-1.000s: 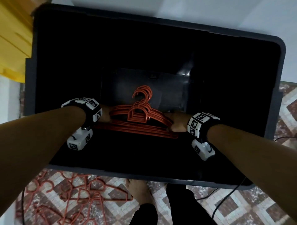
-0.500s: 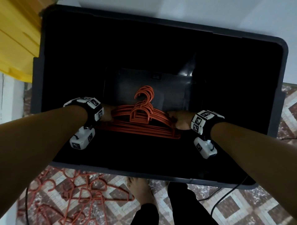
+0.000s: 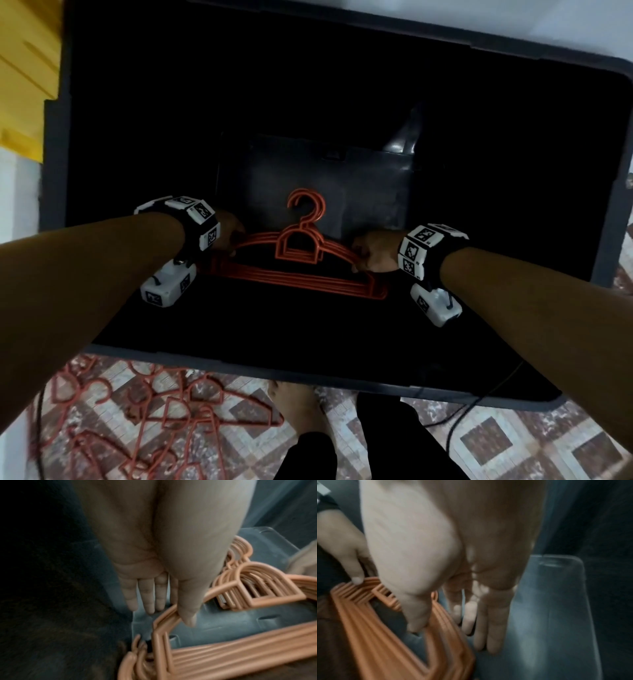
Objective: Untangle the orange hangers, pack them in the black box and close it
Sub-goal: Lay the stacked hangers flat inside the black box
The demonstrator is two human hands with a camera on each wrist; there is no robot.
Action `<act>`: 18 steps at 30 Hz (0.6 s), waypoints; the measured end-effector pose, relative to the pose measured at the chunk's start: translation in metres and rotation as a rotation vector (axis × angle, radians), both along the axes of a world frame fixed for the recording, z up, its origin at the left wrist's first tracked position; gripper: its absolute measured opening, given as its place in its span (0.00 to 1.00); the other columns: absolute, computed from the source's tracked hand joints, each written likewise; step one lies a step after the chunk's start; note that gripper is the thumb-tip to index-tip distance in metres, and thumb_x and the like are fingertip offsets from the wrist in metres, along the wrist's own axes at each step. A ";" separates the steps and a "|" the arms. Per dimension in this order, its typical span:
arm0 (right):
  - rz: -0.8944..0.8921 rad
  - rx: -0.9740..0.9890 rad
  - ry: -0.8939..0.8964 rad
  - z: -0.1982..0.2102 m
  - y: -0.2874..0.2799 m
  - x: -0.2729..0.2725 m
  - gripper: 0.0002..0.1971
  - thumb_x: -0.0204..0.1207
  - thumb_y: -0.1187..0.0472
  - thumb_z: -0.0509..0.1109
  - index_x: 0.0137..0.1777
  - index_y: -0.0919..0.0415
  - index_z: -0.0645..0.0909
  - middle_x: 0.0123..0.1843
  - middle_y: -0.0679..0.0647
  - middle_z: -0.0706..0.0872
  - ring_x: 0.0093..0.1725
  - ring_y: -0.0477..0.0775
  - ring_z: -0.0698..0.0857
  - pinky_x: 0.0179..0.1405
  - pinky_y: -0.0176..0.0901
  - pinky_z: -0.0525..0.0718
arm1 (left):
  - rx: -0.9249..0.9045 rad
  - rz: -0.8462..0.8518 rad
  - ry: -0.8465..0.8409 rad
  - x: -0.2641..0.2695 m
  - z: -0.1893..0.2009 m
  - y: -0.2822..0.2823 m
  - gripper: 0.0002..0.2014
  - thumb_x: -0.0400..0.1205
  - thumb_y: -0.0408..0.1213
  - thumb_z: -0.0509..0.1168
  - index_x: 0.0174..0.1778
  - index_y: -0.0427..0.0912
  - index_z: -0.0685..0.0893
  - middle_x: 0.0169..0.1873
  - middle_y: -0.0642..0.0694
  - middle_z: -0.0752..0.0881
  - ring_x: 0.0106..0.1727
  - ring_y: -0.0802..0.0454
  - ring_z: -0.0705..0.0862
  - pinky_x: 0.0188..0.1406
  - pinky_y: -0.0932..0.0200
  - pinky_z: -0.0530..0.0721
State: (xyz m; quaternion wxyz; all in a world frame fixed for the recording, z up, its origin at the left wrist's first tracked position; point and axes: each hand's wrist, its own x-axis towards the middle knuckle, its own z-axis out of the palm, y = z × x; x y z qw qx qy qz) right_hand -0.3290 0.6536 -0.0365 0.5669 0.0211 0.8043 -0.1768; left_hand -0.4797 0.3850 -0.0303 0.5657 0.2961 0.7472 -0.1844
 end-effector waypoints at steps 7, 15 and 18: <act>-0.050 -0.009 -0.019 0.009 0.005 0.009 0.33 0.85 0.46 0.66 0.87 0.54 0.64 0.87 0.55 0.67 0.85 0.59 0.67 0.83 0.48 0.65 | -0.008 0.031 -0.062 0.002 0.007 -0.003 0.30 0.82 0.41 0.69 0.82 0.47 0.69 0.72 0.45 0.80 0.68 0.46 0.82 0.65 0.57 0.79; -0.099 -0.077 -0.135 0.017 0.003 0.015 0.33 0.82 0.55 0.68 0.86 0.44 0.65 0.84 0.51 0.72 0.81 0.55 0.73 0.80 0.47 0.72 | -0.070 0.138 -0.144 0.003 0.003 -0.013 0.24 0.88 0.38 0.60 0.81 0.43 0.69 0.76 0.43 0.76 0.71 0.43 0.80 0.67 0.56 0.78; -0.105 -0.115 -0.174 0.023 0.004 0.013 0.33 0.83 0.48 0.69 0.87 0.44 0.63 0.84 0.50 0.73 0.80 0.55 0.74 0.79 0.47 0.72 | -0.100 0.192 -0.140 0.004 0.004 -0.012 0.27 0.87 0.38 0.61 0.83 0.45 0.66 0.78 0.42 0.73 0.75 0.44 0.76 0.69 0.57 0.76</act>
